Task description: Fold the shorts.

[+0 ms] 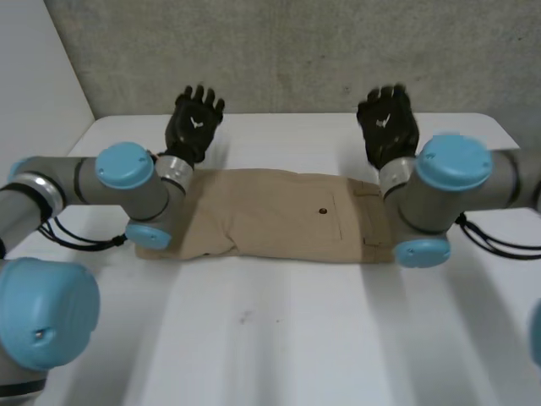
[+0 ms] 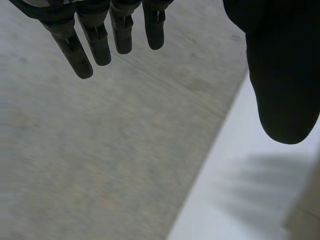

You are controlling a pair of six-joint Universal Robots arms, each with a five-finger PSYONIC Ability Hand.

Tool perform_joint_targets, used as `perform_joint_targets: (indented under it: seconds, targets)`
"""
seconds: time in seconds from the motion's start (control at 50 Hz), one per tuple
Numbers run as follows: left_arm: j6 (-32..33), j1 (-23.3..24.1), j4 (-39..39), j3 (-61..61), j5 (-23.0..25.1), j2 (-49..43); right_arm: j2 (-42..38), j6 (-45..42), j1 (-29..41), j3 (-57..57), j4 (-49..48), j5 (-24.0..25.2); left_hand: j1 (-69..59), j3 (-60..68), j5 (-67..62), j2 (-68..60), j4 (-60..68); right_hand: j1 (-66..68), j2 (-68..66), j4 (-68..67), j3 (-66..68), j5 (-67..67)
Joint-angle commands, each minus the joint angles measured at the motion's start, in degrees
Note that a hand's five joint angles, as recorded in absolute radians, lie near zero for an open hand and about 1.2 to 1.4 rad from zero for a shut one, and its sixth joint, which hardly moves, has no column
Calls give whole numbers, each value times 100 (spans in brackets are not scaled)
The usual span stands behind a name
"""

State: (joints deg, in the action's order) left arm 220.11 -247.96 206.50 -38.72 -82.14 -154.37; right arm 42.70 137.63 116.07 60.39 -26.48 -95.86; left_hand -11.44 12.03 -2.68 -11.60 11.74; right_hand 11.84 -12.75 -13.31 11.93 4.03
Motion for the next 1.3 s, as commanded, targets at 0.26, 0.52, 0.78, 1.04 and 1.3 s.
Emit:
perform_joint_targets:
  seconds: [0.26,0.52,0.78,1.04,1.3]
  targets:
    - [-3237,-42,-1225,-4626,-180,3817,2296,2575,-647,2336,2709,1139,122,-182,247,138,-153,1370,-1279,-1223,1361,1151]
    - [-3308,-86,-1156,-5980,-154,4301,1364,2567,-770,2847,1470,1755,139,-199,264,155,-170,2381,-2290,-2234,2372,2162]
    - [-3308,-121,-1015,-6139,-329,4292,933,2558,-770,2618,987,1404,144,-203,268,160,-174,6815,-6725,-6669,6807,6596]
    - [-3308,-130,-1015,-6200,-347,4512,1689,2216,-1323,2723,1136,929,144,-203,268,160,-174,6816,-6725,-6669,6807,6597]
    - [-3299,-130,-1015,-6244,-347,4644,1865,-553,-1018,1951,1532,867,144,-203,268,160,-174,6816,-6725,-6669,6807,6597]
